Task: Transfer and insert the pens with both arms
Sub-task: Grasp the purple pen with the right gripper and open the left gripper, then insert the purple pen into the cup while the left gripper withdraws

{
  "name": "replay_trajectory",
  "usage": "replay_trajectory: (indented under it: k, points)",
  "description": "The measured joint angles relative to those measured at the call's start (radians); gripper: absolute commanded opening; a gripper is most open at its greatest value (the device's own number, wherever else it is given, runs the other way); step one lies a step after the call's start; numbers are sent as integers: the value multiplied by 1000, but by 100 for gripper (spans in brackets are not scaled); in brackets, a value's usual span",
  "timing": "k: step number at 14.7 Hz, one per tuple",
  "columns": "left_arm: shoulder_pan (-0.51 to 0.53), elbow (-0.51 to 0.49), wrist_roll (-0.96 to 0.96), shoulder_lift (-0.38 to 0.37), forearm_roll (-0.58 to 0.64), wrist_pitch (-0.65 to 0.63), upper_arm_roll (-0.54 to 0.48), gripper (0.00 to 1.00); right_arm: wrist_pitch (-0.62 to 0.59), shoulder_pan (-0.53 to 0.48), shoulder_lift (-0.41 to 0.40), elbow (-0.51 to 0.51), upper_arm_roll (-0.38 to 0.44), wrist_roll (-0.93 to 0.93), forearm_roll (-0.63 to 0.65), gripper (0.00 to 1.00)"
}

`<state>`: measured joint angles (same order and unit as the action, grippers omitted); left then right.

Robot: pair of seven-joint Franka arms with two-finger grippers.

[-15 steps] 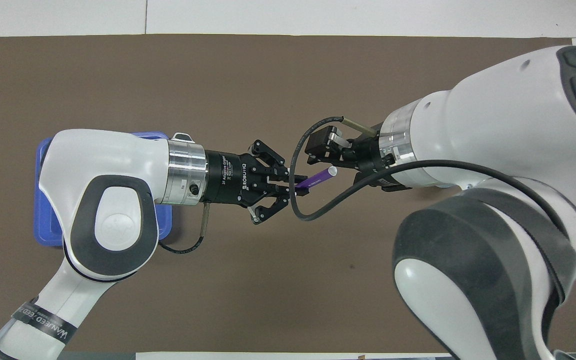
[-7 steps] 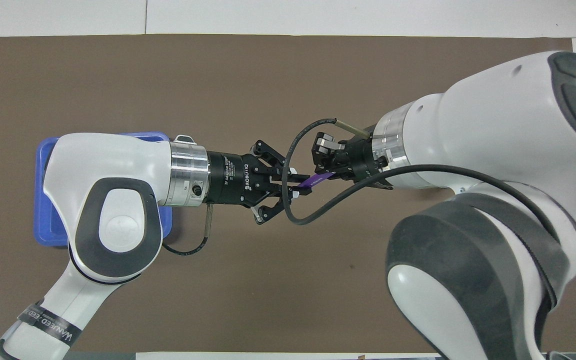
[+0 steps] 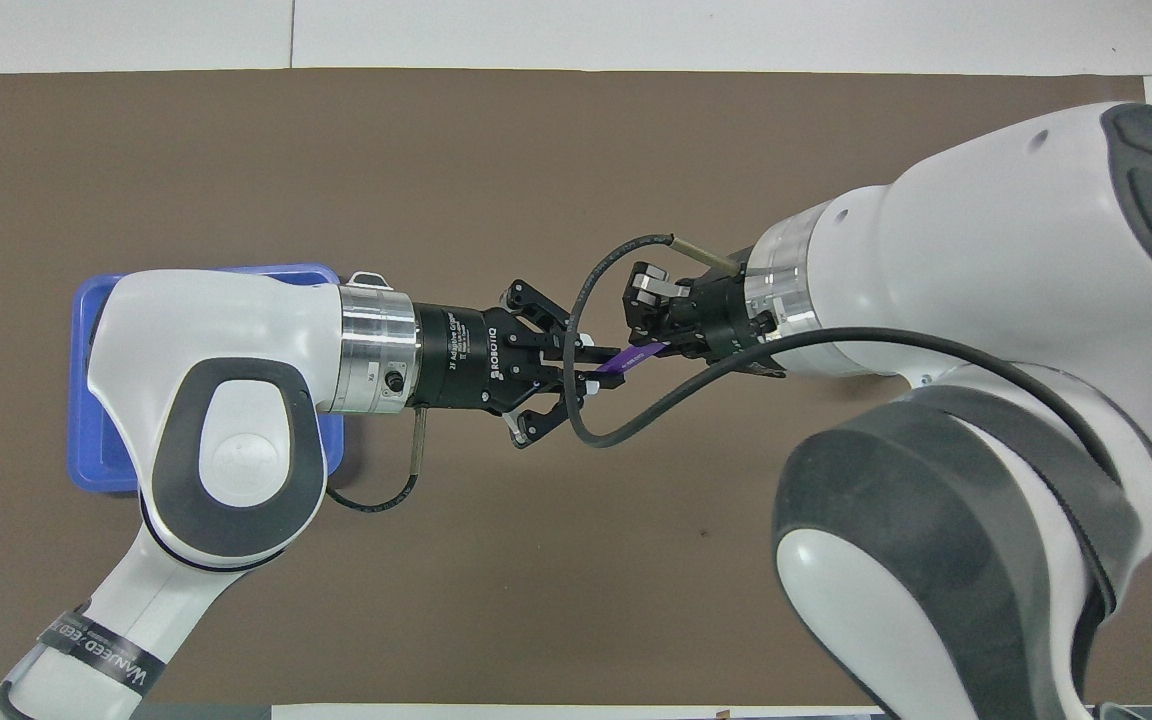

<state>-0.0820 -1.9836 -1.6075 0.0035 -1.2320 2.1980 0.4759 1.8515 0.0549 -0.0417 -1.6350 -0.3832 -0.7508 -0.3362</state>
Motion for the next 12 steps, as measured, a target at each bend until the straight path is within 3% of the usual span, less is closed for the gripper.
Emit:
replay_trajectory:
  k: [4, 7, 12]
  points:
    - [0, -1, -14, -13, -3, 23, -5, 100, -5, -24, 0, -7, 12, 110, 13, 0]
    - [11, -2, -14, -14, 12, 23, -12, 100, -27, -40, 0, -8, 35, 210, 111, 0]
    - [57, 22, -12, -22, 265, 21, -17, 100, -55, -40, 17, -45, 117, 521, 217, 0]
